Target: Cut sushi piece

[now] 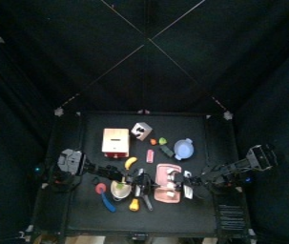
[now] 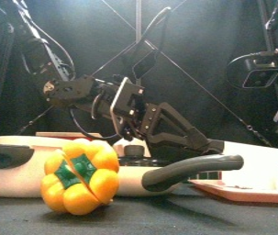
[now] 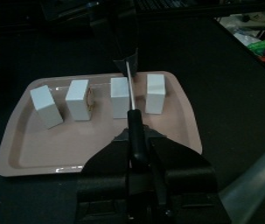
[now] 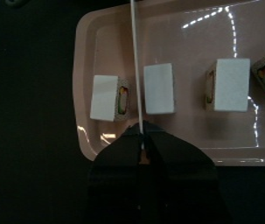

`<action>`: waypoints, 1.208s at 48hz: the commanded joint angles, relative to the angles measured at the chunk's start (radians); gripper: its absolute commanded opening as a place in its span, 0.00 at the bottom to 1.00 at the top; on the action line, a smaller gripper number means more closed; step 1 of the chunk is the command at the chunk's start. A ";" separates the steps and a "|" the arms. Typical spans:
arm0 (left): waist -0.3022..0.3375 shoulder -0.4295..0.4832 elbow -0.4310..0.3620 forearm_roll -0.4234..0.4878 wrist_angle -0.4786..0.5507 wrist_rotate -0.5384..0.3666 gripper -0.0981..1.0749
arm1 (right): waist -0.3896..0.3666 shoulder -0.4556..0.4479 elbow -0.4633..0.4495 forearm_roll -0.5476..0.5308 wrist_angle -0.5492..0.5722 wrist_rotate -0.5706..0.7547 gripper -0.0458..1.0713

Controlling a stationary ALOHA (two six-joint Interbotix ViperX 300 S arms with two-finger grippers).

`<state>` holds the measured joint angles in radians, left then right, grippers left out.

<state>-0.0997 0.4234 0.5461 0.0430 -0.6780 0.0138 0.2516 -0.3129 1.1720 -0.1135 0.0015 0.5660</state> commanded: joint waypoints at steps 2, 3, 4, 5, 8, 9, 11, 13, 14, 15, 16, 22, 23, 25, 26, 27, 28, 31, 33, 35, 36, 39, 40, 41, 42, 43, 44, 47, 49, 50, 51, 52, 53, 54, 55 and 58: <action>-0.005 -0.015 -0.025 0.000 -0.002 0.003 0.45 | 0.014 -0.012 -0.025 0.011 -0.014 -0.002 0.42; -0.006 -0.017 -0.025 -0.002 -0.002 0.003 0.45 | 0.017 -0.014 -0.026 0.012 -0.014 -0.002 0.42; -0.008 -0.017 -0.023 -0.002 -0.002 0.003 0.45 | 0.021 -0.014 -0.028 0.014 -0.014 -0.002 0.42; -0.008 -0.018 -0.023 0.000 -0.002 0.003 0.45 | 0.025 -0.015 -0.029 0.014 -0.014 -0.002 0.42; -0.014 -0.023 -0.023 0.002 -0.003 0.003 0.45 | 0.035 -0.017 -0.035 0.017 -0.014 -0.002 0.42; -0.015 -0.025 -0.023 0.002 -0.003 0.003 0.45 | 0.040 -0.018 -0.038 0.015 -0.014 -0.002 0.42; -0.020 -0.026 -0.023 0.002 -0.002 0.003 0.45 | 0.049 -0.018 -0.046 0.017 -0.012 -0.002 0.42; -0.025 -0.028 -0.023 0.002 -0.002 0.005 0.45 | 0.055 -0.017 -0.051 0.017 -0.009 -0.002 0.42; -0.025 -0.029 -0.023 0.002 -0.002 0.005 0.45 | 0.057 -0.018 -0.052 0.017 -0.008 -0.002 0.42; -0.026 -0.031 -0.023 0.002 -0.002 0.005 0.45 | 0.057 -0.018 -0.055 0.017 -0.006 -0.002 0.42; -0.028 -0.031 -0.023 0.002 -0.002 0.005 0.45 | 0.058 -0.018 -0.057 0.017 -0.005 -0.002 0.42; -0.028 -0.037 -0.021 0.000 -0.002 0.005 0.45 | 0.060 -0.020 -0.067 0.012 0.021 -0.003 0.42; -0.028 -0.037 -0.021 0.000 -0.002 0.005 0.45 | 0.060 -0.020 -0.069 0.011 0.028 -0.003 0.42; -0.028 -0.040 -0.021 -0.002 -0.002 0.005 0.45 | 0.058 -0.023 -0.071 0.008 0.035 -0.003 0.42; -0.028 -0.043 -0.021 0.000 -0.002 0.005 0.45 | 0.055 -0.025 -0.071 0.006 0.038 -0.003 0.42; -0.028 -0.043 -0.021 -0.002 -0.002 0.005 0.45 | 0.055 -0.026 -0.072 0.005 0.041 -0.003 0.42; -0.028 -0.044 -0.021 -0.002 -0.002 0.005 0.45 | 0.054 -0.029 -0.072 0.003 0.044 -0.003 0.42; -0.028 -0.049 -0.021 -0.002 -0.002 0.005 0.45 | 0.054 -0.038 -0.074 -0.005 0.051 -0.003 0.42; -0.028 -0.055 -0.020 -0.002 -0.002 0.006 0.45 | 0.054 -0.046 -0.074 -0.011 0.052 -0.005 0.42; -0.025 -0.058 -0.020 -0.002 -0.003 0.006 0.45 | 0.049 -0.058 -0.075 -0.018 0.054 -0.003 0.42; -0.025 -0.060 -0.020 0.000 -0.002 0.006 0.45 | 0.046 -0.064 -0.074 -0.023 0.055 -0.003 0.42; -0.025 -0.064 -0.020 -0.002 -0.002 0.006 0.45 | 0.038 -0.080 -0.075 -0.031 0.060 -0.003 0.42; -0.023 -0.066 -0.020 -0.002 -0.002 0.006 0.45 | 0.037 -0.084 -0.075 -0.034 0.061 -0.003 0.42; -0.021 -0.066 -0.020 0.000 -0.002 0.006 0.45 | 0.034 -0.089 -0.075 -0.034 0.063 -0.003 0.42; -0.021 -0.067 -0.020 0.000 -0.002 0.006 0.45 | 0.031 -0.094 -0.075 -0.035 0.064 -0.003 0.42; -0.021 -0.069 -0.020 0.000 -0.002 0.006 0.45 | 0.028 -0.100 -0.075 -0.038 0.066 -0.003 0.42; -0.020 -0.071 -0.020 0.000 -0.002 0.006 0.45 | 0.025 -0.104 -0.075 -0.040 0.067 -0.003 0.42; -0.018 -0.075 -0.020 0.000 -0.003 0.008 0.45 | 0.018 -0.120 -0.077 -0.044 0.075 -0.003 0.42; -0.017 -0.075 -0.020 0.000 -0.002 0.008 0.45 | 0.015 -0.126 -0.077 -0.048 0.077 -0.003 0.42; -0.018 -0.075 -0.021 0.002 -0.002 0.008 0.45 | 0.015 -0.129 -0.077 -0.049 0.077 -0.003 0.42; -0.017 -0.075 -0.021 0.002 -0.002 0.008 0.45 | 0.015 -0.130 -0.077 -0.051 0.077 -0.003 0.42; -0.018 -0.075 -0.021 0.002 -0.002 0.008 0.45 | 0.014 -0.130 -0.077 -0.051 0.077 -0.005 0.42; -0.018 -0.075 -0.021 0.002 -0.002 0.006 0.45 | 0.014 -0.130 -0.075 -0.052 0.077 -0.005 0.42; -0.018 -0.075 -0.021 0.002 -0.002 0.008 0.45 | 0.014 -0.130 -0.077 -0.052 0.077 -0.003 0.42; -0.017 -0.075 -0.021 0.000 -0.002 0.008 0.45 | 0.014 -0.130 -0.077 -0.054 0.077 -0.005 0.42; -0.018 -0.077 -0.021 0.002 -0.002 0.008 0.45 | 0.014 -0.132 -0.077 -0.057 0.077 -0.003 0.42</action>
<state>-0.1243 0.3789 0.5476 0.0430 -0.6750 0.0184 0.2853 -0.4157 1.1290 -0.1641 0.0920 0.5645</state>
